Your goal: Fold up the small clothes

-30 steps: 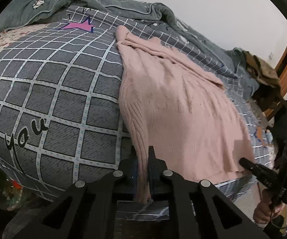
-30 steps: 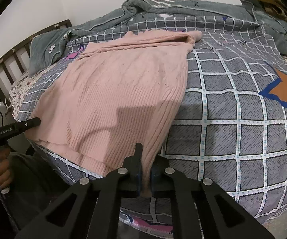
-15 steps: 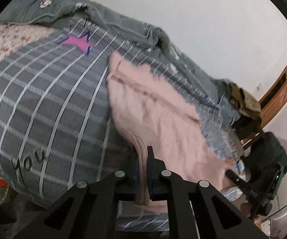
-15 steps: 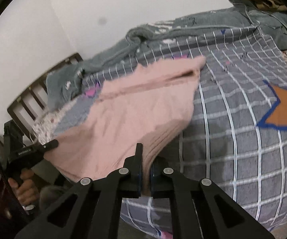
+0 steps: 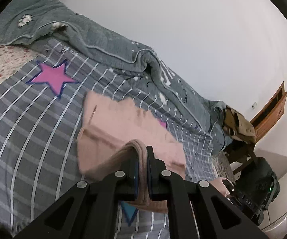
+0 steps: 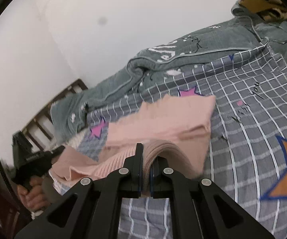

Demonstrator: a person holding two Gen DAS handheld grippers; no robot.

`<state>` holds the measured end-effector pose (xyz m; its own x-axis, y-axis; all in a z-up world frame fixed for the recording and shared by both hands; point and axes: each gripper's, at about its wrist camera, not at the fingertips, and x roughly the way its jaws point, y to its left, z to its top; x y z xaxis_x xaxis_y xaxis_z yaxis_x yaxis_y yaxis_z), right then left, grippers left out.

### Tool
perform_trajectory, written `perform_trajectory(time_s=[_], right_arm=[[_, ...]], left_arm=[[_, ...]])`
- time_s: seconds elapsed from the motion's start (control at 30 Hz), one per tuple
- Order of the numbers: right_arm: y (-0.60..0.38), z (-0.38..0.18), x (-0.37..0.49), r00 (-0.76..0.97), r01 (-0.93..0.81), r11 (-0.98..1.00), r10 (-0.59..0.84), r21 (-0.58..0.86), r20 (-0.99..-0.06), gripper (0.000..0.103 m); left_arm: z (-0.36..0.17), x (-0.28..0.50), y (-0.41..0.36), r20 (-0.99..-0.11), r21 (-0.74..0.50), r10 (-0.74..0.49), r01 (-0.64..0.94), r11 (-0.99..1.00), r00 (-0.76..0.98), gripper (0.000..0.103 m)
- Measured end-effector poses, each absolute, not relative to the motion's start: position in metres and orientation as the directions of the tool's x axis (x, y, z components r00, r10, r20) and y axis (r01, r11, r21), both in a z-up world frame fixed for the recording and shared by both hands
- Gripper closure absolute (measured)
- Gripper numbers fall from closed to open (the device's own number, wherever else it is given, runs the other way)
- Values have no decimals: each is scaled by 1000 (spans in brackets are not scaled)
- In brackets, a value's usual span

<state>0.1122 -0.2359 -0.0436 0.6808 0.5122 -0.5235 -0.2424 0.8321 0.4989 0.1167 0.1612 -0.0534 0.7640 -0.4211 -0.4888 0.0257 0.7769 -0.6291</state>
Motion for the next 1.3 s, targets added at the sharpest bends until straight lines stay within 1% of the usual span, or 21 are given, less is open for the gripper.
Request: perform_trajectory(time_s=[0.1,0.2,0.53,0.8,0.83,0.9,0.93,0.97,1.0,1.03,1.07,1.1,1.17,1.3], right_arm=[[-241,-40,149,668,-207,806,531,555,-521,98],[-242,-41,177,667,-179,796,531,579,-523,98],[-239,-72,271,628,-95,780,529,618,-571,98],[-225,-96,330,607,-91,819,497,567,-620,97],[-224,-98,336,606,-95,826,491,555,-626,95],[-220,-105,352,601,-110,848,472,518,-645,93],[-218,-109,358,603,-114,865,451,489,-658,92],[-218,-112,362,606,-112,877,434,468,-667,91],[-218,-116,365,607,-111,884,422,453,-674,88],[-219,-120,367,605,-116,891,414,439,-680,84],[-220,-123,368,605,-123,894,412,431,-681,81],[-221,-126,368,609,-130,897,409,424,-679,78],[-222,-129,367,623,-138,906,394,401,-676,77],[-219,-139,367,625,-149,928,356,341,-695,75]], left_arm=[[-52,144,159,-492,-604,-403,31,796,772,96],[-57,177,159,-509,-591,-381,9,806,772,96],[-107,275,171,-572,-632,-373,-102,769,731,96],[-127,330,170,-638,-579,-345,-134,804,688,95],[-130,335,171,-643,-582,-347,-141,801,683,93],[-134,344,174,-637,-607,-371,-143,782,676,83],[-135,347,175,-638,-606,-366,-148,782,677,72],[-135,349,175,-638,-599,-355,-150,787,683,67],[-134,348,176,-635,-590,-345,-147,794,691,66],[-133,348,176,-632,-582,-339,-138,802,697,62],[-132,349,176,-630,-573,-334,-129,809,701,57],[-132,350,176,-627,-568,-330,-124,814,705,55],[-134,353,174,-630,-561,-331,-118,819,702,55],[-144,361,164,-686,-506,-313,-122,854,657,55]])
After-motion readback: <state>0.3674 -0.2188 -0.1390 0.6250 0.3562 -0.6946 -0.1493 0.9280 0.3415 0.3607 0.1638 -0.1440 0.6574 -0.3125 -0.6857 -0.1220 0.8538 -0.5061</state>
